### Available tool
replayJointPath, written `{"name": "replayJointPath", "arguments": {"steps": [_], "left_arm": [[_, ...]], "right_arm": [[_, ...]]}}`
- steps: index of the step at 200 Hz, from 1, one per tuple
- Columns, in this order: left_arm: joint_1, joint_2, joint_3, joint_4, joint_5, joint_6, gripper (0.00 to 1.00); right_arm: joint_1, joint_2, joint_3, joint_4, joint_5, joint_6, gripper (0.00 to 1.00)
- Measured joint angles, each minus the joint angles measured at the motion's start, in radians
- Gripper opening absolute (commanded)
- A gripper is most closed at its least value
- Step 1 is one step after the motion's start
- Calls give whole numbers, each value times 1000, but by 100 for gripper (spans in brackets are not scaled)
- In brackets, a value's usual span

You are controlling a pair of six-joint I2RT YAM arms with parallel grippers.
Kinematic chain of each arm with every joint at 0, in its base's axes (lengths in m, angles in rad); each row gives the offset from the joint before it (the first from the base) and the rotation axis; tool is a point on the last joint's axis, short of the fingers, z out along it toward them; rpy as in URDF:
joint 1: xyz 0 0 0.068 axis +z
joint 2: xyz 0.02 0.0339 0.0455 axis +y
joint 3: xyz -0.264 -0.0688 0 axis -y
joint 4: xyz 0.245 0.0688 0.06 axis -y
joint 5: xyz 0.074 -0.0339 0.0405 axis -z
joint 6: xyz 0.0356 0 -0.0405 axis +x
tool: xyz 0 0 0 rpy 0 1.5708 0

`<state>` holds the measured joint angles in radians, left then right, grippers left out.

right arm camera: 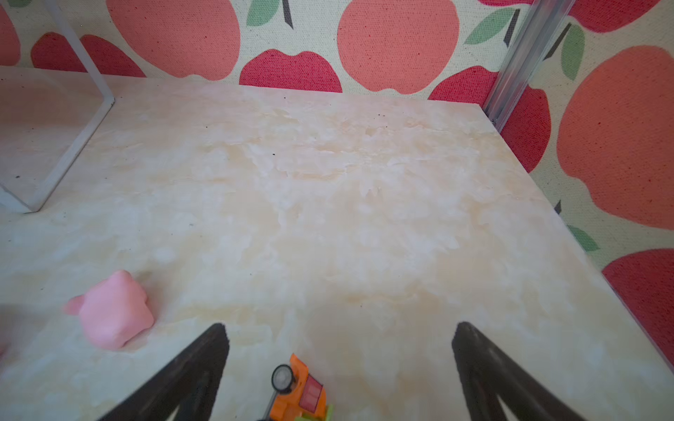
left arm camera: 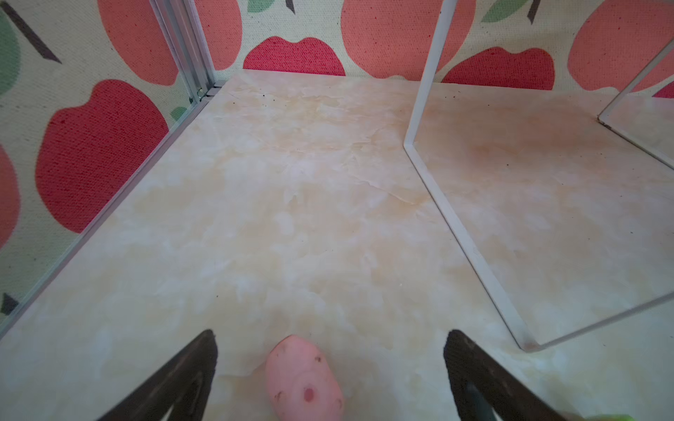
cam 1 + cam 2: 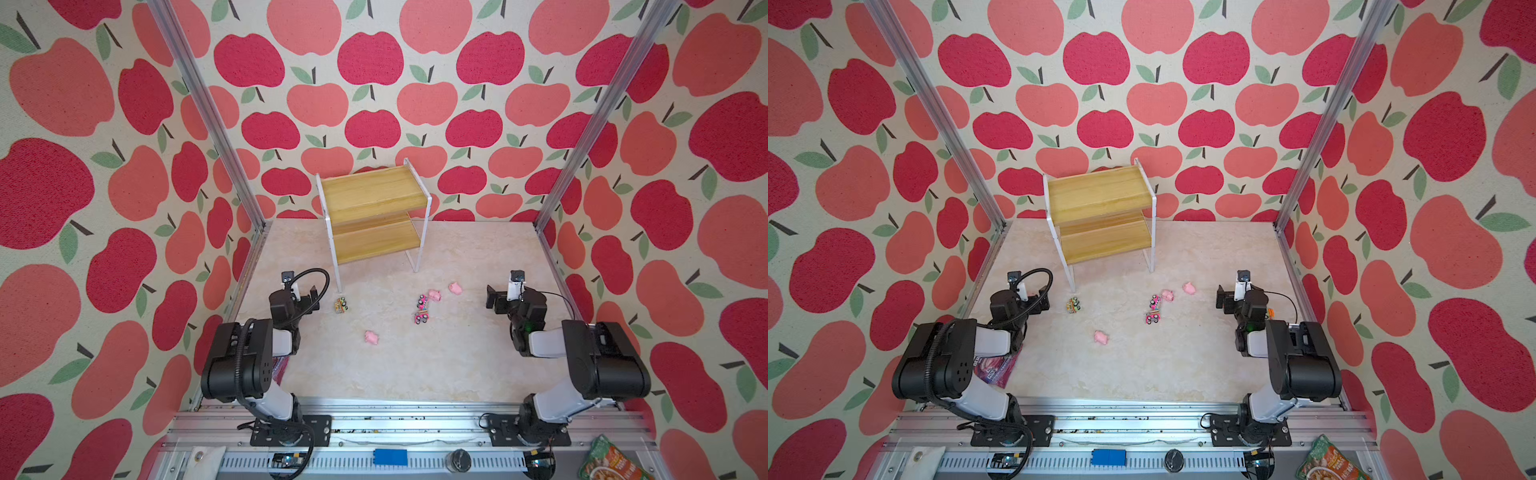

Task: Organize plastic toys on shelves
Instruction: Rotate the shelf at the top-center of the table.

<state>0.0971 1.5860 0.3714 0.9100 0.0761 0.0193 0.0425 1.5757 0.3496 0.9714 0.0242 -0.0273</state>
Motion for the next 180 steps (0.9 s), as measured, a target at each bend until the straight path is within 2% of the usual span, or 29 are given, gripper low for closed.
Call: {"name": "replayJointPath", "arguments": {"steps": [97, 180], "left_arm": [[0, 0, 0, 0, -2, -3, 99], [0, 0, 0, 7, -69, -29, 99]], "right_arm": [[0, 0, 0, 0, 0, 0, 99], [-4, 0, 0, 0, -1, -6, 99]]}}
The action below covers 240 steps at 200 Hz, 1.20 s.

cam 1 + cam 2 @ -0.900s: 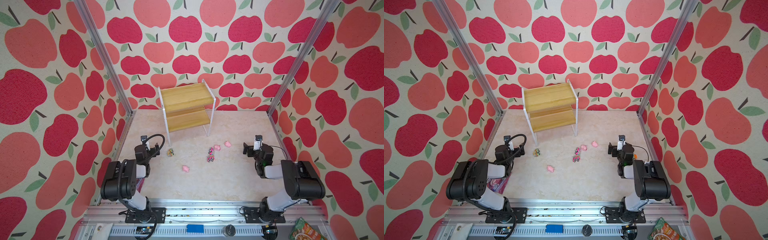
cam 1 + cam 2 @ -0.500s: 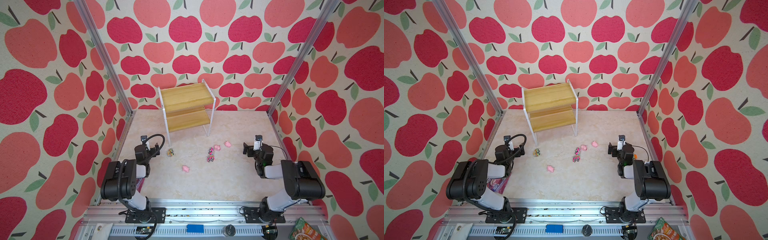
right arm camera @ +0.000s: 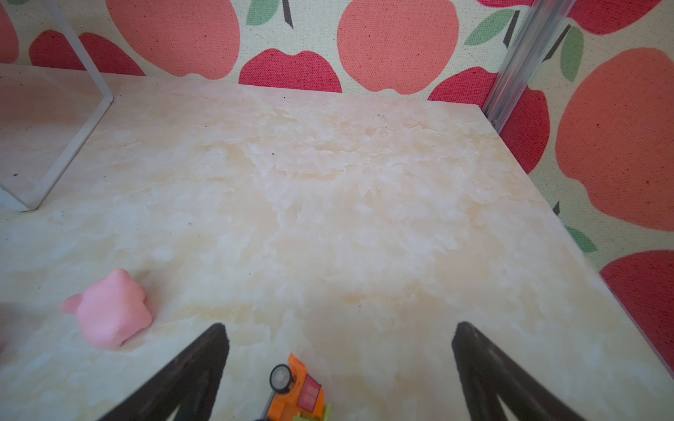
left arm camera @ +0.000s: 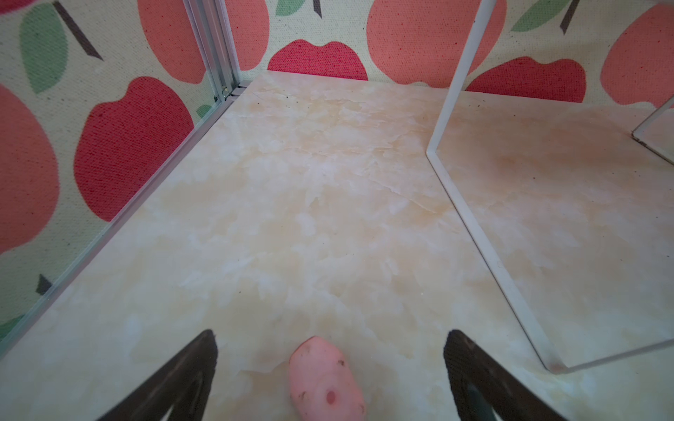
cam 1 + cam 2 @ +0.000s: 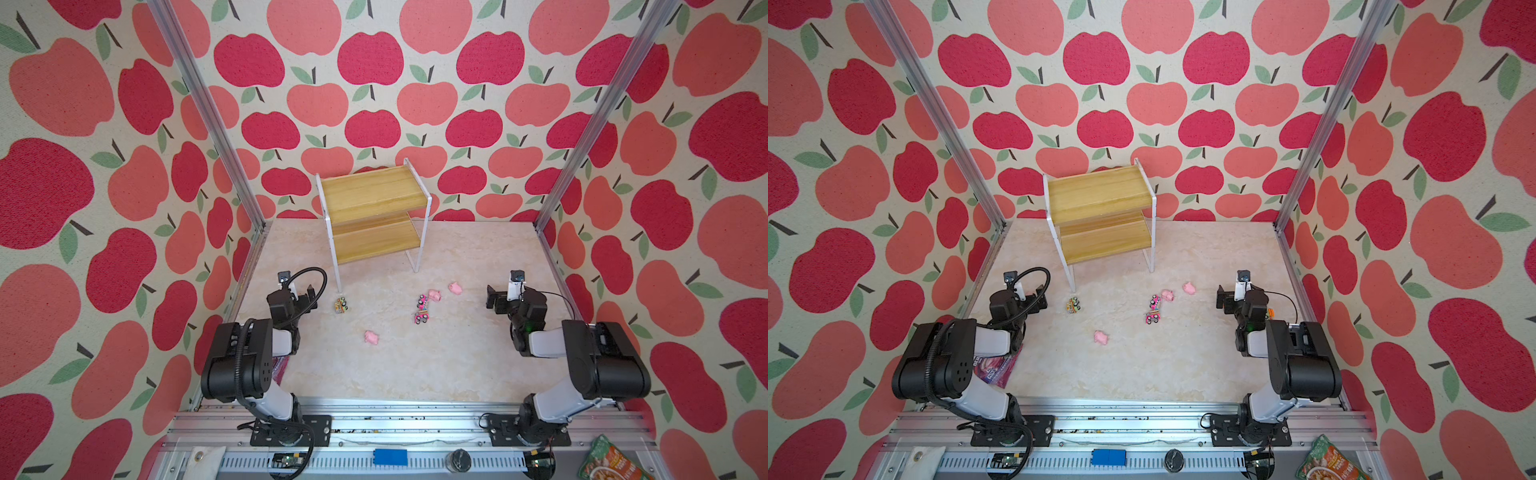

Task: Organize plastic toys on shelves
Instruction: Rotate the shelf at the top-center of the table.

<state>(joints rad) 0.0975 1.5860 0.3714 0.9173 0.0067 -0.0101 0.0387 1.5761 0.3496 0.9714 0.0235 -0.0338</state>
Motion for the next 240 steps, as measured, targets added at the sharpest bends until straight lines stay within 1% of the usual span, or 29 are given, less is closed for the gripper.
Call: {"name": "replayJointPath", "arguments": {"steps": [36, 71, 84, 106, 128, 141, 163, 189, 214, 240], "left_arm": [[-13, 0, 0, 6, -72, -4, 99], [-16, -8, 2, -18, -116, -9, 99], [-18, -39, 26, -93, -143, -22, 99], [-5, -129, 106, -239, -170, -54, 99], [28, -225, 200, -385, -175, -131, 99], [44, -253, 267, -476, -170, -183, 99], [69, -252, 402, -646, -96, -288, 94], [90, -214, 517, -790, 49, -413, 90], [95, -141, 595, -867, 199, -521, 86], [95, -47, 650, -883, 351, -625, 84]], "right_arm": [[5, -3, 5, -15, 10, -1, 99], [27, -92, 70, -167, 48, -17, 99], [42, -145, 97, -223, 70, -23, 99], [53, -223, 142, -317, 87, -21, 99], [53, -241, 198, -397, 69, 5, 99], [54, -233, 245, -454, 36, 37, 98], [61, -203, 342, -540, -34, 111, 95], [67, -161, 464, -629, -132, 214, 92], [75, -109, 566, -690, -227, 311, 90], [95, -85, 603, -720, -305, 390, 89]]}}
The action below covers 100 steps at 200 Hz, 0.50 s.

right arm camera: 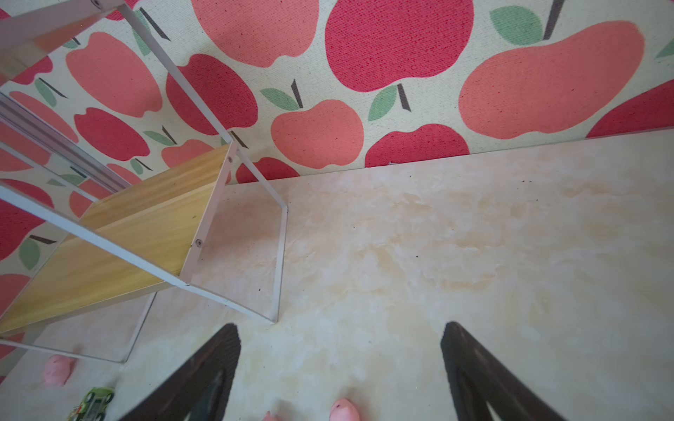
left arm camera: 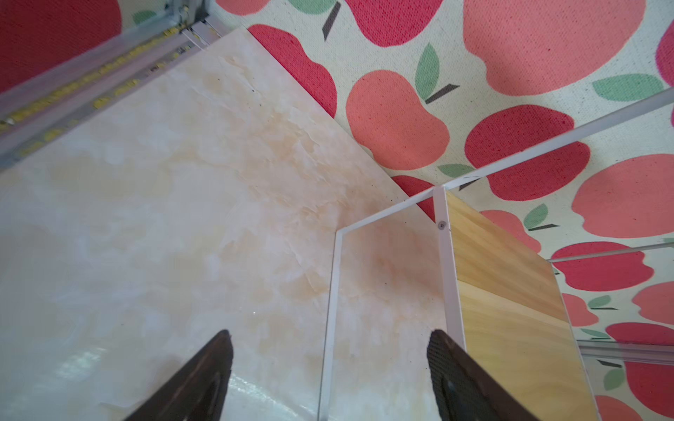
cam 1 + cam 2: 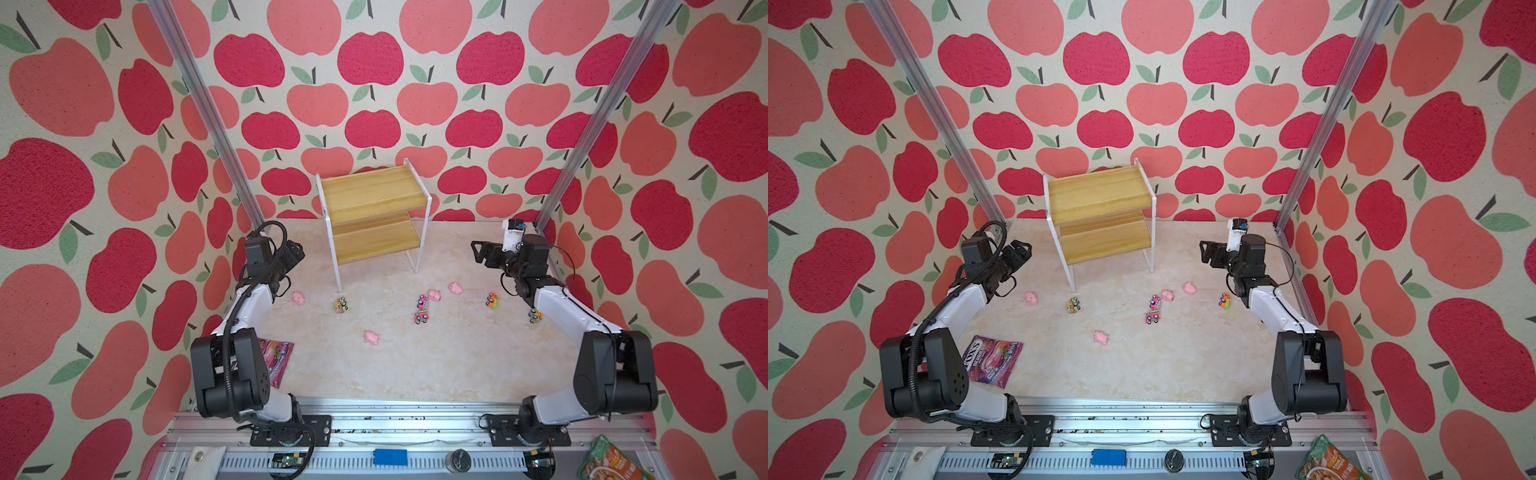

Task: Organize plastic toys on shelves
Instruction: Rotate the shelf at the top-center of the table.

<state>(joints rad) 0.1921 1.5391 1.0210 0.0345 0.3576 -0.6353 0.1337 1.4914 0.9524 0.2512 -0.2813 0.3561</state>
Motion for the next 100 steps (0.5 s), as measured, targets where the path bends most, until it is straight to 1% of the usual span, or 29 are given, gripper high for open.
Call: {"name": "replayJointPath", "arguments": {"steps": [31, 60, 77, 100], "left_arm": [[-12, 105, 47, 28, 135, -109, 79], [-36, 193, 76, 137, 229, -223, 75], [-50, 229, 79, 204, 266, -286, 70], [-69, 276, 103, 285, 297, -356, 58]], "right_arm": [[17, 2, 0, -10, -71, 74, 88], [42, 5, 0, -12, -106, 99, 88], [63, 7, 0, -16, -115, 100, 87], [78, 10, 0, -18, -128, 106, 85]]}}
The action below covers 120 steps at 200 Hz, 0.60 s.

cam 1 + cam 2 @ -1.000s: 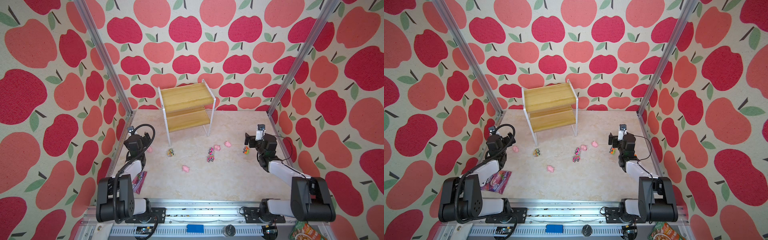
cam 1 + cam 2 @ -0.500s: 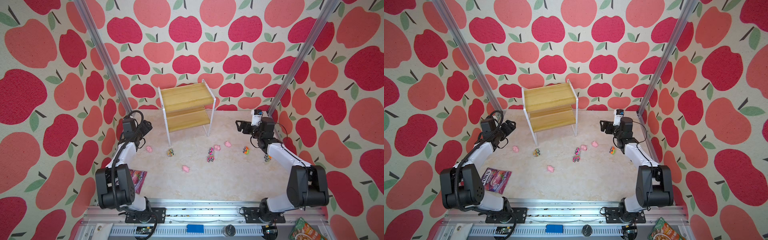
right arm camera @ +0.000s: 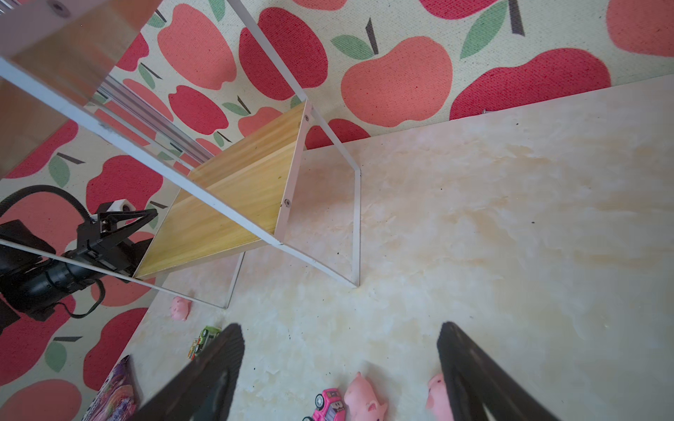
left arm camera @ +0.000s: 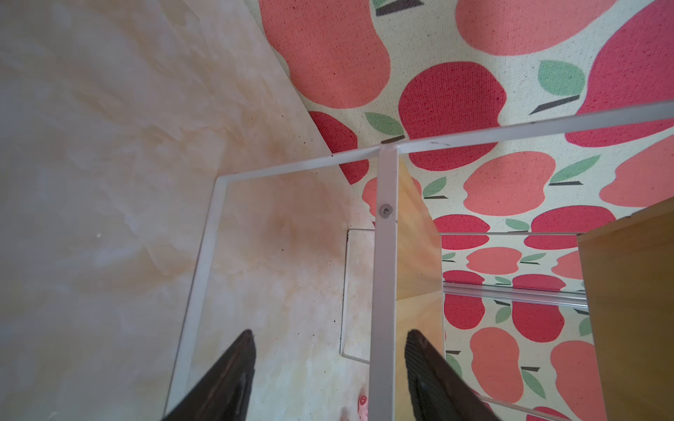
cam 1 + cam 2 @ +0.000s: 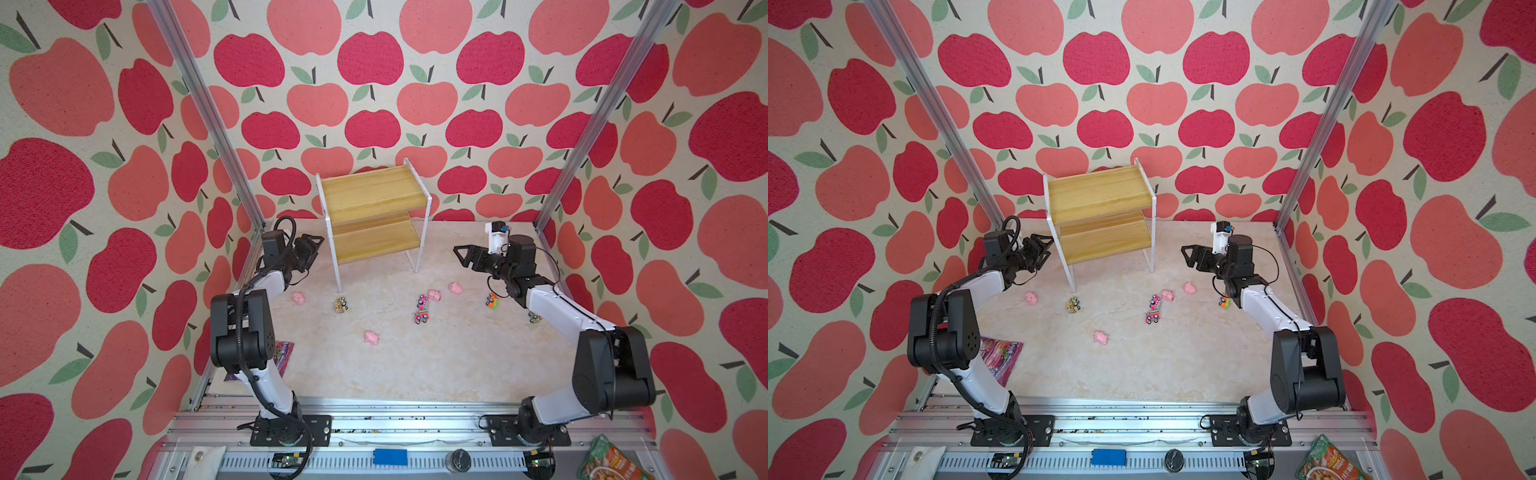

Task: Organize plastic toys on shelves
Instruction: Rotate the shelf at the top-center of the table.

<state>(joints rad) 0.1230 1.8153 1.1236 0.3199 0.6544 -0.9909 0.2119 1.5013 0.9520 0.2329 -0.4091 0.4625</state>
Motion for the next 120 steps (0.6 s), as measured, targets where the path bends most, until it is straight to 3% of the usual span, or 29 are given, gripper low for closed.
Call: {"name": "replayJointPath", "arguments": {"steps": [120], "left_arm": [[-37, 203, 136, 254, 95, -150, 11]], "right_arm": [[11, -11, -1, -45, -1, -1, 85]]}}
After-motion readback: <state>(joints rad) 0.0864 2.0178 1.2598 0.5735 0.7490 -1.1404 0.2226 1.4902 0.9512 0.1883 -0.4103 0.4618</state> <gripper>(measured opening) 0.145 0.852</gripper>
